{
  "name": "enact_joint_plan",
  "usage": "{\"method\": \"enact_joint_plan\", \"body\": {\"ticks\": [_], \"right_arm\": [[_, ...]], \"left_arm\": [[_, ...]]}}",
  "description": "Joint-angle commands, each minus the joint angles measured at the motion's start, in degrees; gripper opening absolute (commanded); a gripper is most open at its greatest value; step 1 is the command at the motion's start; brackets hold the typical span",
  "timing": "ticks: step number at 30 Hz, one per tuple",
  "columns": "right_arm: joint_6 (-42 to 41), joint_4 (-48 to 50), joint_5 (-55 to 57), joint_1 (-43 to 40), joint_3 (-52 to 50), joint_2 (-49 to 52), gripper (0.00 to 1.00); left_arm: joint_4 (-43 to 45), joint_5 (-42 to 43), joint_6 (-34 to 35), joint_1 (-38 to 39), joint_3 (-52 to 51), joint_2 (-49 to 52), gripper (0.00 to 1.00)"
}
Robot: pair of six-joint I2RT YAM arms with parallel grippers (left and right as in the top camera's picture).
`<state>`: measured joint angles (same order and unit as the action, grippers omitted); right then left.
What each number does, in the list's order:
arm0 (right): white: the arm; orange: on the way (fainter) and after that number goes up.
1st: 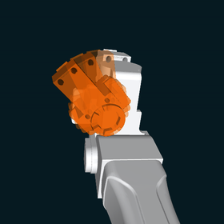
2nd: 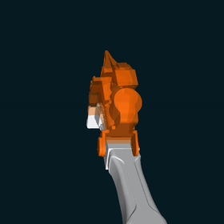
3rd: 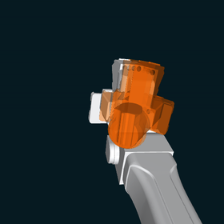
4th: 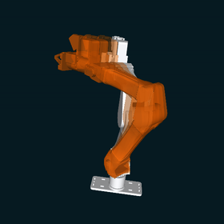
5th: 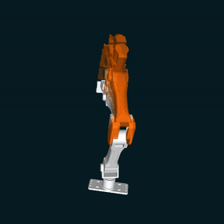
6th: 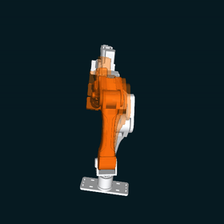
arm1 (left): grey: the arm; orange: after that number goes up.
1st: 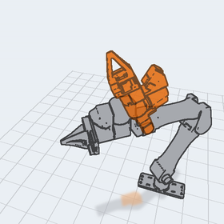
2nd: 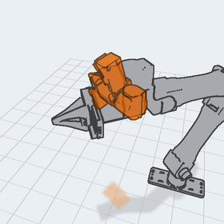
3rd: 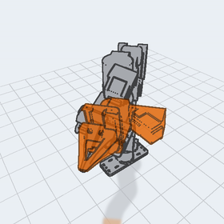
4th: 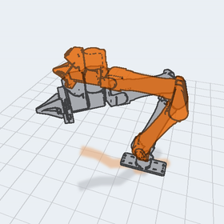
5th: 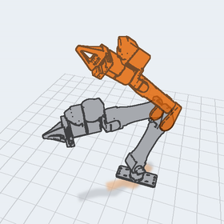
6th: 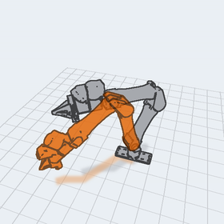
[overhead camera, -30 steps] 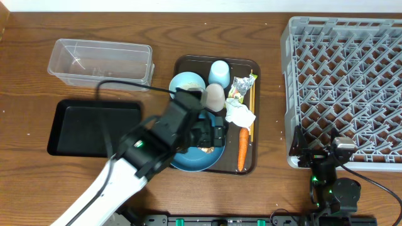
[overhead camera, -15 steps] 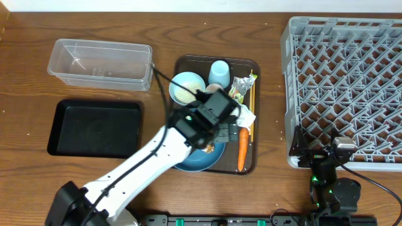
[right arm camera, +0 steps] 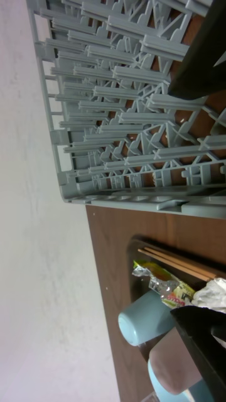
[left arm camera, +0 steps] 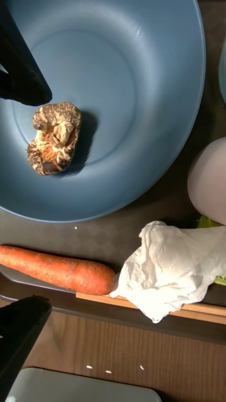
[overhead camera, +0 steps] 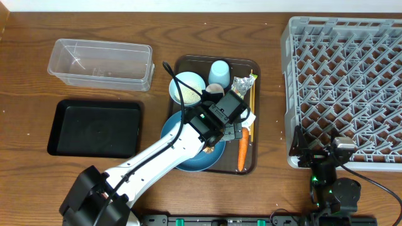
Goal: Sort waste into correct bins and load items into the dishwasher rack
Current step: 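Move the left gripper over the blue plate on the brown tray, then lower the left gripper and grasp the blue plate's rim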
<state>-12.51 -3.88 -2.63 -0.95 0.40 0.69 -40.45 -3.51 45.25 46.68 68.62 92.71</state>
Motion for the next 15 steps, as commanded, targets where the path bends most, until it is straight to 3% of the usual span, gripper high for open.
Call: {"method": "enact_joint_plan", "body": {"ticks": [1,4,15], "right_arm": [[0.6,-0.2,-0.2,-0.9,-0.1,-0.3,0.99],[0.6,-0.2,-0.2,-0.9,-0.1,-0.3,0.99],[0.6,-0.2,-0.2,-0.9,-0.1,-0.3,0.99]], "left_arm": [[0.3,-1.5,-2.0,0.8,1.0,1.6,0.98],[0.6,-1.6,-5.0,2.0,0.9,2.9,0.98],[3.0,-3.0,-3.0,2.8,0.9,9.5,0.98]]}}
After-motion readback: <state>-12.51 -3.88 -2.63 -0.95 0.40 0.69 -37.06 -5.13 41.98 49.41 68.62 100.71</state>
